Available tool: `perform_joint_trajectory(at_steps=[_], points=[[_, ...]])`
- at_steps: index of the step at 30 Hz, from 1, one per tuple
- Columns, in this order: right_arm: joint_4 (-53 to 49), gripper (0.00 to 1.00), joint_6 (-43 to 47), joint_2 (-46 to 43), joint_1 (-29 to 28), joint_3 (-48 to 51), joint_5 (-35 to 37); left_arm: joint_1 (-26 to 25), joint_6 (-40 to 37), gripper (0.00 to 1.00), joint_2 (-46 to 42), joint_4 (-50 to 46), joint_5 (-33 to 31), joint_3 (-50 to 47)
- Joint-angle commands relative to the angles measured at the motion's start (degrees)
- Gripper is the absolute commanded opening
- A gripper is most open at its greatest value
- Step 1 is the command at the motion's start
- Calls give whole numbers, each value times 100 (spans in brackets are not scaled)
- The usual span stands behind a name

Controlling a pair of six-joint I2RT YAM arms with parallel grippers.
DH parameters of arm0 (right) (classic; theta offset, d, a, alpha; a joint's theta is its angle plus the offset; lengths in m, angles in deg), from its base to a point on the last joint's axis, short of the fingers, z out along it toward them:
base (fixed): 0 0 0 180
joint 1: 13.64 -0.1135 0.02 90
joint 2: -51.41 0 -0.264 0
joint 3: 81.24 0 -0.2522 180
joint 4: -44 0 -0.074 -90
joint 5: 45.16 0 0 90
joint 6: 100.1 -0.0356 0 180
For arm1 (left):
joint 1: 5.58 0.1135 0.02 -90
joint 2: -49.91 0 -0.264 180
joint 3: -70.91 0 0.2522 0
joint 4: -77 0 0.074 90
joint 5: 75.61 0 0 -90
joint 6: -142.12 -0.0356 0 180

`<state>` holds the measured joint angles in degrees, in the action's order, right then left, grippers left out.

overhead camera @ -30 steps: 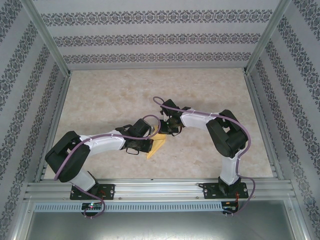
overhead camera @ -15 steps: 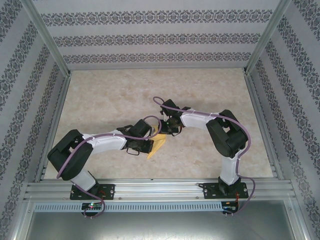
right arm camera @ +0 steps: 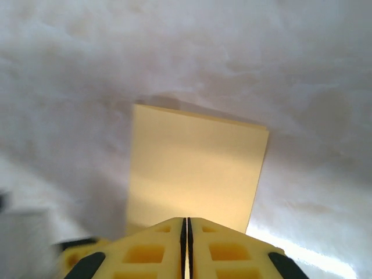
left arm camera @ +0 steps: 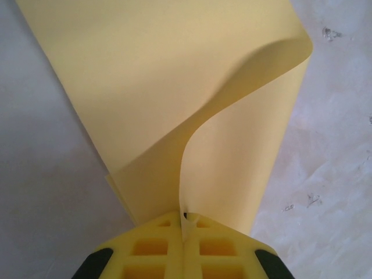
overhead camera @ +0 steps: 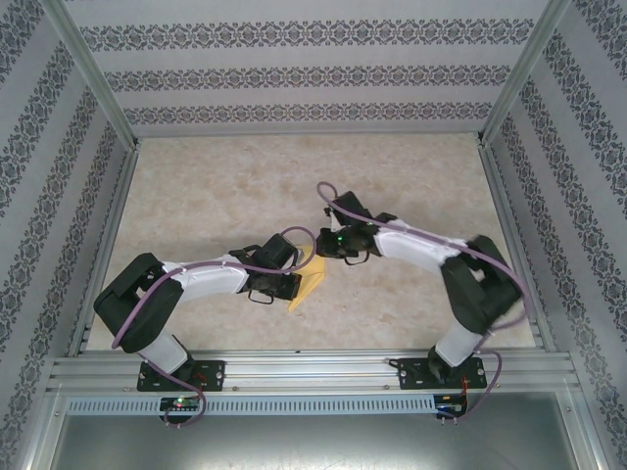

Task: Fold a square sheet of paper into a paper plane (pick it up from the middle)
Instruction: Third fold the triangle at the center of the table.

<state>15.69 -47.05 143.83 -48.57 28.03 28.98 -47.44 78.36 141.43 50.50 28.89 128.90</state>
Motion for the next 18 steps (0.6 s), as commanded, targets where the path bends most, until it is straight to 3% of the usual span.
perform_joint_trajectory(at_steps=[1,5,9,18], points=[[1077,11,-663,-827,42,919,-58,65,100,3,165,42,-140,-133],[2288,7,-1382,-1573,-290,2083,-130,99,230,3,392,153,-109,-81],[2540,6,-1632,-1848,-802,2533,106,188,441,3,652,302,62,27],[3612,2,-2426,-1136,-1561,3000,268,214,442,3,873,275,167,233]])
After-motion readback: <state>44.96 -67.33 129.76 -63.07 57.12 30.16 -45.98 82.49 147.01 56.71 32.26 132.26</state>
